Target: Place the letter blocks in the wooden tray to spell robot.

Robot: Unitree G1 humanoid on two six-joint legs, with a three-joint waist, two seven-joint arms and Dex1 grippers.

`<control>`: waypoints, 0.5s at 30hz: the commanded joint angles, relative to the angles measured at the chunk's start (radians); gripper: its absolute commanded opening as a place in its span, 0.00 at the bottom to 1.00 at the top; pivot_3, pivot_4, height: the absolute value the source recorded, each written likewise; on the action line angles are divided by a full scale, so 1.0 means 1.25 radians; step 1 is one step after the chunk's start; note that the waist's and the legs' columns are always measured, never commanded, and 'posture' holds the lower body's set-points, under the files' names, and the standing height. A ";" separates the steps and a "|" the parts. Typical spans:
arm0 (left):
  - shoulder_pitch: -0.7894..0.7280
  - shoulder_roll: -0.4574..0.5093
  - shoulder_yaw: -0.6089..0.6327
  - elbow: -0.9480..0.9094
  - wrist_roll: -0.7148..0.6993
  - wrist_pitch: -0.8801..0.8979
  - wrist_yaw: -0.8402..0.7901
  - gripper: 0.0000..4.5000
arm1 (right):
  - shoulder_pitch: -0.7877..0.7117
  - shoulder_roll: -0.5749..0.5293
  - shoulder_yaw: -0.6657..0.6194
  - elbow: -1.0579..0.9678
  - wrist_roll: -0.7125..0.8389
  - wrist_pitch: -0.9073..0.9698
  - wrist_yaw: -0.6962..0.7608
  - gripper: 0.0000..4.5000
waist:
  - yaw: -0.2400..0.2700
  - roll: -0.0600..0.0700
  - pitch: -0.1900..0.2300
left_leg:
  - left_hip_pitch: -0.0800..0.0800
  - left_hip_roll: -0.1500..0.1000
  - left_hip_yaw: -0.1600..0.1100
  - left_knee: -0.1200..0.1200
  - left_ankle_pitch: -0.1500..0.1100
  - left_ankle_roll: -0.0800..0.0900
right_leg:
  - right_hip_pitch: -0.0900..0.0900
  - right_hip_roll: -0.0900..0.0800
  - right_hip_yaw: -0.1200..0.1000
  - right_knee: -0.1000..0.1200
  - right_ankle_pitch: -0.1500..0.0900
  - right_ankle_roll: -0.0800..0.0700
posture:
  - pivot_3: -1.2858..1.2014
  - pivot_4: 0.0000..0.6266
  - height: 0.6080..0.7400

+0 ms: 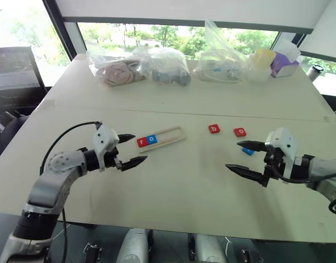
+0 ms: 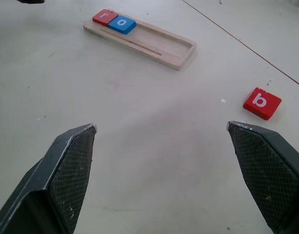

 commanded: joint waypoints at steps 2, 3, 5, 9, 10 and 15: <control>-0.074 0.012 -0.001 0.111 0.038 -0.083 -0.046 1.00 | -0.011 0.006 -0.006 -0.013 0.001 -0.014 -0.006 0.98 | 0.000 0.000 0.000 | 0.000 0.000 0.000 0.000 0.000 0.000 | 0.000 0.000 0.000 0.000 0.000 0.000 | 0.52 0.24 1.00; -0.089 0.012 -0.004 0.139 0.047 -0.099 -0.056 1.00 | -0.011 0.007 -0.005 -0.014 0.001 -0.013 -0.008 0.98 | 0.000 0.000 0.000 | 0.000 0.000 0.001 0.000 0.000 0.000 | 0.000 0.000 0.000 0.000 0.000 0.000 | 0.52 0.24 1.00; -0.118 0.018 -0.016 0.199 0.066 -0.133 -0.094 1.00 | -0.006 0.010 -0.004 -0.021 0.002 -0.013 -0.013 0.98 | 0.000 0.000 0.000 | 0.000 0.000 0.002 0.000 0.000 0.000 | 0.000 0.000 0.000 0.000 0.000 0.000 | 0.52 0.24 1.00; -0.198 0.002 -0.037 0.353 0.081 -0.174 -0.165 1.00 | 0.017 0.024 -0.011 -0.046 0.003 -0.009 -0.031 0.98 | 0.001 0.000 0.000 | 0.000 0.000 0.003 0.000 0.000 0.000 | 0.000 0.001 0.000 0.000 0.000 0.000 | 0.52 0.24 1.00; -0.212 -0.001 -0.042 0.378 0.083 -0.177 -0.180 1.00 | 0.022 0.027 -0.013 -0.050 0.003 -0.008 -0.035 0.98 | 0.001 0.000 0.000 | 0.000 0.000 0.003 0.000 0.000 0.000 | 0.000 0.000 0.000 0.000 0.000 0.000 | 0.52 0.24 1.00; -0.265 -0.032 -0.069 0.506 0.131 -0.251 -0.214 1.00 | 0.049 0.038 -0.018 -0.077 0.007 -0.005 -0.057 0.98 | 0.000 -0.001 0.000 | 0.000 0.000 0.003 0.000 0.000 0.000 | 0.000 0.000 0.000 0.000 0.000 0.000 | 0.52 0.24 1.00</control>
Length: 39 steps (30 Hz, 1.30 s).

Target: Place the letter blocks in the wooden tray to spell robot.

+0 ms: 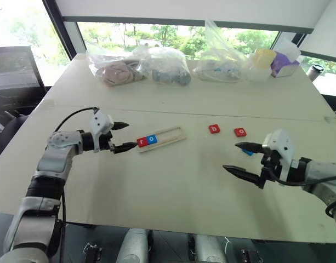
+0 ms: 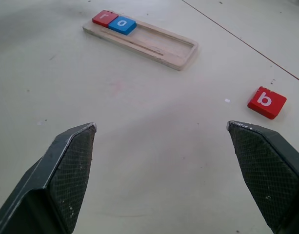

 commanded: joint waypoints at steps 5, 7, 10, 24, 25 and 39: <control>-0.067 -0.034 -0.020 0.151 0.051 -0.112 -0.048 1.00 | 0.010 0.009 -0.019 -0.047 0.010 -0.002 -0.021 0.98 | -0.001 0.000 0.000 | 0.000 0.000 0.000 0.000 0.000 0.000 | 0.000 0.001 0.000 0.001 0.000 0.000 | 0.52 0.24 1.00; -0.084 -0.045 -0.024 0.190 0.064 -0.137 -0.047 1.00 | 0.012 0.009 -0.018 -0.049 0.010 -0.002 -0.023 0.98 | -0.001 -0.001 0.000 | 0.000 0.000 0.000 0.000 0.000 0.000 | 0.000 0.001 0.000 0.001 0.000 0.000 | 0.52 0.24 1.00; -0.105 -0.058 -0.028 0.238 0.079 -0.167 -0.048 1.00 | 0.016 0.011 -0.019 -0.054 0.011 -0.001 -0.026 0.98 | -0.001 -0.001 0.000 | 0.000 0.000 0.000 0.000 0.000 0.000 | 0.000 0.001 0.000 0.001 0.000 0.000 | 0.52 0.24 1.00; -0.112 -0.101 -0.044 0.301 0.138 -0.254 -0.044 1.00 | 0.025 0.020 -0.018 -0.067 0.010 0.000 -0.047 0.98 | -0.001 -0.001 0.000 | 0.000 0.000 0.000 0.001 0.000 0.000 | 0.000 0.001 0.000 0.001 0.000 0.000 | 0.52 0.24 1.00; -0.111 -0.101 -0.049 0.304 0.147 -0.264 -0.041 1.00 | 0.024 0.020 -0.016 -0.066 0.010 -0.001 -0.047 0.98 | -0.001 -0.001 0.000 | 0.000 0.000 0.000 0.001 0.000 0.000 | 0.000 0.001 0.000 0.001 0.000 0.000 | 0.52 0.24 1.00; -0.105 -0.113 -0.051 0.338 0.162 -0.256 -0.030 0.94 | 0.019 0.015 -0.011 -0.061 0.003 -0.004 -0.047 1.00 | 0.000 -0.001 -0.001 | 0.001 0.000 -0.001 0.002 0.000 0.000 | 0.002 0.001 0.000 0.001 0.000 0.000 | 0.52 0.24 1.00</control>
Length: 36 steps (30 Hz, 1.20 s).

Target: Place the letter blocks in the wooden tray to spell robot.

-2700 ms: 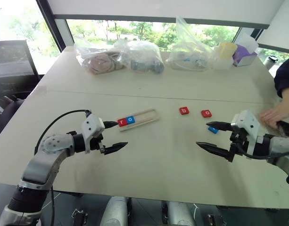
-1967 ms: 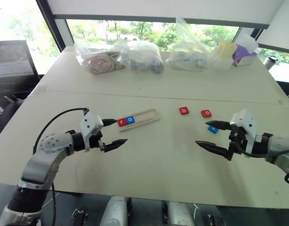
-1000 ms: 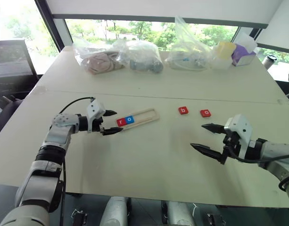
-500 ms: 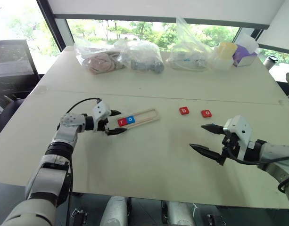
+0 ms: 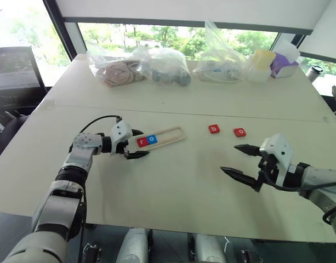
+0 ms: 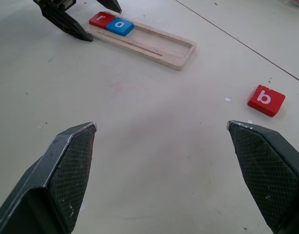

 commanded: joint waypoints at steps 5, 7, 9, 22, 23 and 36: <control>0.000 -0.010 -0.010 0.028 0.015 0.018 -0.015 0.69 | -0.010 -0.005 -0.011 -0.022 0.001 -0.008 0.002 1.00 | 0.000 0.000 -0.001 | 0.001 0.000 0.000 0.000 0.000 0.000 | 0.001 0.000 0.000 0.000 0.000 0.000 | 0.52 0.24 1.00; 0.002 -0.012 -0.013 0.025 0.014 0.018 -0.023 0.69 | -0.010 -0.006 -0.012 -0.020 0.001 -0.008 0.002 1.00 | 0.000 0.000 -0.001 | 0.001 0.000 0.000 0.000 0.000 0.000 | 0.001 0.000 0.000 0.000 0.000 0.000 | 0.52 0.24 1.00; 0.009 -0.015 -0.019 0.011 0.015 0.014 -0.034 0.69 | -0.011 -0.007 -0.014 -0.021 0.001 -0.007 0.002 1.00 | 0.000 0.000 -0.001 | 0.001 0.000 0.000 0.000 0.000 0.000 | 0.001 0.000 0.000 0.000 0.000 0.000 | 0.52 0.24 1.00; 0.101 -0.080 -0.101 -0.276 -0.017 0.115 -0.122 0.69 | -0.011 -0.013 -0.026 -0.018 0.002 -0.004 0.002 1.00 | 0.001 0.000 0.000 | 0.000 0.000 0.000 0.000 0.000 0.000 | 0.001 -0.001 0.000 0.000 0.000 0.000 | 0.52 0.24 1.00; 0.103 -0.082 -0.106 -0.289 -0.019 0.122 -0.126 0.69 | -0.011 -0.013 -0.025 -0.020 0.002 -0.003 0.000 1.00 | -0.001 0.000 0.000 | 0.000 0.000 0.000 0.000 0.000 0.000 | 0.001 -0.001 0.000 0.000 0.000 0.000 | 0.52 0.24 1.00; 0.137 -0.101 -0.168 -0.404 -0.005 0.179 -0.107 0.69 | 0.032 0.000 -0.051 -0.056 0.010 0.005 -0.022 1.00 | -0.001 0.000 0.000 | 0.000 0.000 -0.003 0.000 0.000 0.000 | 0.000 0.000 0.000 0.000 0.000 0.000 | 0.52 0.24 1.00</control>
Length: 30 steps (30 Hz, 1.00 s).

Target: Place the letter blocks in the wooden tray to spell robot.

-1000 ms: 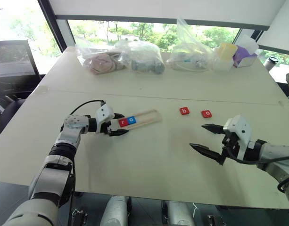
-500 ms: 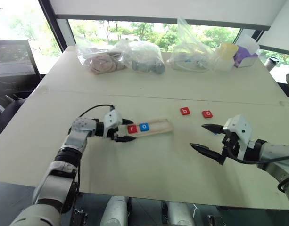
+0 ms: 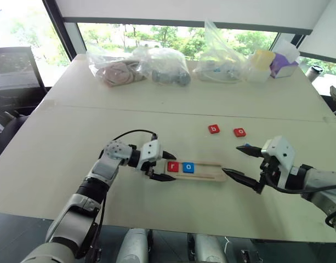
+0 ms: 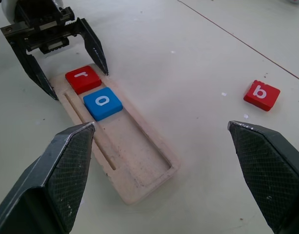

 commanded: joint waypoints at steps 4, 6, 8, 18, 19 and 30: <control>-0.004 -0.002 -0.014 -0.021 0.024 0.000 0.056 0.69 | -0.004 0.002 -0.022 -0.027 0.009 -0.004 -0.008 1.00 | 0.001 0.000 0.000 | 0.000 0.000 -0.001 0.000 0.000 0.000 | 0.000 0.000 0.000 0.000 0.000 0.000 | 0.52 0.24 1.00; -0.007 -0.003 -0.013 -0.014 0.024 0.001 0.069 0.69 | -0.006 0.002 -0.019 -0.026 0.009 -0.005 -0.009 1.00 | 0.001 0.000 0.000 | 0.000 0.000 -0.001 0.000 0.000 0.000 | 0.000 0.000 0.000 0.000 0.000 0.000 | 0.52 0.24 1.00; -0.009 -0.003 -0.016 -0.009 0.027 -0.002 0.075 0.69 | -0.008 0.001 -0.017 -0.021 0.008 -0.007 -0.007 1.00 | 0.001 0.000 0.000 | 0.000 0.000 -0.001 0.000 0.000 0.000 | 0.000 0.000 0.000 0.000 0.000 0.000 | 0.52 0.24 1.00; -0.067 -0.020 -0.033 0.116 0.066 -0.082 0.113 0.69 | -0.020 0.000 -0.011 -0.016 0.004 -0.009 -0.004 1.00 | 0.002 0.000 0.000 | 0.000 0.000 -0.001 0.001 0.000 0.000 | 0.001 0.000 0.000 0.000 0.000 0.000 | 0.52 0.24 1.00; -0.073 -0.021 -0.033 0.128 0.069 -0.091 0.114 0.69 | -0.020 0.000 -0.011 -0.017 0.004 -0.009 -0.004 1.00 | 0.002 0.000 0.000 | 0.000 0.000 -0.001 0.001 0.000 0.000 | 0.001 0.000 0.000 0.000 0.000 0.000 | 0.52 0.24 1.00; -0.121 -0.024 -0.042 0.235 0.077 -0.131 0.097 0.69 | -0.007 0.005 -0.016 -0.031 0.007 -0.003 -0.014 1.00 | 0.000 0.000 0.000 | 0.001 0.000 -0.001 0.001 0.000 0.000 | 0.002 0.001 0.000 0.000 0.000 0.000 | 0.52 0.24 1.00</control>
